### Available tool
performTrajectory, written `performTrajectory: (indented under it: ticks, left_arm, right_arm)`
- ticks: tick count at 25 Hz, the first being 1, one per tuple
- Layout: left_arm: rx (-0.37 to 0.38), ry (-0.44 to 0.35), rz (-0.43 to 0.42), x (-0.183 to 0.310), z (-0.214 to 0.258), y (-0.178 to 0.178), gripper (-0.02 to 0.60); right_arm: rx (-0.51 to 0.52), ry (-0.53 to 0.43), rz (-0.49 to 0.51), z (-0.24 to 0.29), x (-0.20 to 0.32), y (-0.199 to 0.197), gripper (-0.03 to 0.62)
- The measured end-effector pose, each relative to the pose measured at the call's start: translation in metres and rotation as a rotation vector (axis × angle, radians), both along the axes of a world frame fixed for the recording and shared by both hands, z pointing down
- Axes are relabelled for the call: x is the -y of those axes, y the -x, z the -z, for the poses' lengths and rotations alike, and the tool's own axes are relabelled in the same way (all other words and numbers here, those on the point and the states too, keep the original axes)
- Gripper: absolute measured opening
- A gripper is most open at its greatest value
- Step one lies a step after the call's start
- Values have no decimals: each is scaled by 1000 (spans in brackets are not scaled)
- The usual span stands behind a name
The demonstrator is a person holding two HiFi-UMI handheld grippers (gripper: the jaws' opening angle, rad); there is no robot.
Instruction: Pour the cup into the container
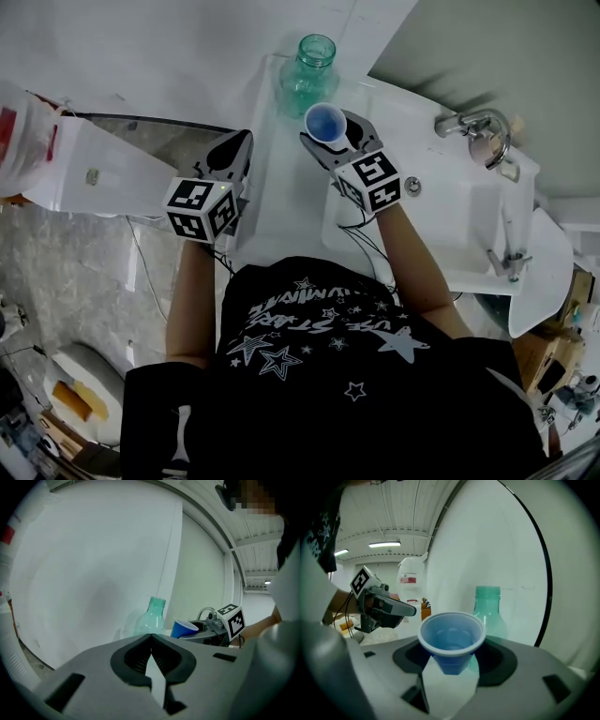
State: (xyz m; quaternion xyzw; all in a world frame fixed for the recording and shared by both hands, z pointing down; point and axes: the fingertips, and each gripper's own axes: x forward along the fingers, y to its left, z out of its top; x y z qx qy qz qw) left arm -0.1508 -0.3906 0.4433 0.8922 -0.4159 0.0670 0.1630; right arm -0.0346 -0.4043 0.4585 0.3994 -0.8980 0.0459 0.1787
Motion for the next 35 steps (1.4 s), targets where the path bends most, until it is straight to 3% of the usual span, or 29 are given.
performTrajectory:
  ticks: [16, 28, 35]
  left_arm:
    - [8, 89, 25, 2, -42, 21, 11]
    - [8, 132, 13, 12, -59, 20, 11]
    - [11, 149, 13, 15, -67, 18, 11]
  right_arm:
    - [-14, 111, 110, -80, 3, 63, 287]
    - [-71, 139, 150, -109, 6, 77, 288]
    - [-52, 139, 152, -113, 12, 78, 291]
